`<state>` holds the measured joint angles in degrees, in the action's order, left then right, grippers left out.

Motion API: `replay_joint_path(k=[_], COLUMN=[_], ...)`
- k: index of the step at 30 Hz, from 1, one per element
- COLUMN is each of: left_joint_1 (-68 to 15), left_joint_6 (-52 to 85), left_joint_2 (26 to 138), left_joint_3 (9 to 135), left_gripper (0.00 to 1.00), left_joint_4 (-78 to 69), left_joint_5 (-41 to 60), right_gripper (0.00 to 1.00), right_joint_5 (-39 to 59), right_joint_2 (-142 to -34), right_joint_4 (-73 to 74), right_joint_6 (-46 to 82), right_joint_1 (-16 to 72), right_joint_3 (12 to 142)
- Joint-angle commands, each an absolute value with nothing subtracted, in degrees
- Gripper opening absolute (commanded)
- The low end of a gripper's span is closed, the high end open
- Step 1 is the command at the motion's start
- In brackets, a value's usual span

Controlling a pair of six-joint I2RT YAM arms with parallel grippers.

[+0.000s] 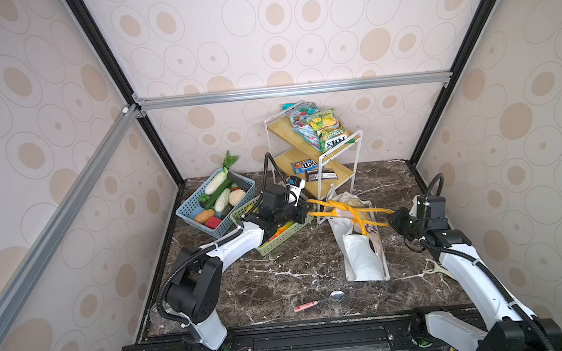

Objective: Place the food into the grocery bag and tie it

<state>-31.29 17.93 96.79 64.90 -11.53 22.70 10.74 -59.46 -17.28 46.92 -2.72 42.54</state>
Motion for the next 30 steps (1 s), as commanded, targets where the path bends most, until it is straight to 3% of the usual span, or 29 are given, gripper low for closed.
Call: replay_joint_path(k=[1, 21, 30], left_joint_1=[-26.3, -23.1, -23.1], left_joint_6=[20.7, 30.7, 30.8], left_joint_2=[93.9, 94.1, 92.0], left_joint_3=[62.8, 62.6, 67.8], left_gripper=[0.0, 0.0, 0.0], left_joint_4=[-13.4, -10.4, -7.3], left_joint_5=[9.8, -1.4, -0.9], right_gripper=[0.0, 0.0, 0.0], right_joint_5=[1.5, 1.0, 0.7], right_joint_2=[-59.9, -62.9, -61.1], right_joint_4=[-18.5, -18.6, -24.6], right_joint_6=[48.0, 44.7, 38.6], right_joint_1=[-6.3, -10.7, -11.8], right_joint_3=[41.2, 38.9, 49.0])
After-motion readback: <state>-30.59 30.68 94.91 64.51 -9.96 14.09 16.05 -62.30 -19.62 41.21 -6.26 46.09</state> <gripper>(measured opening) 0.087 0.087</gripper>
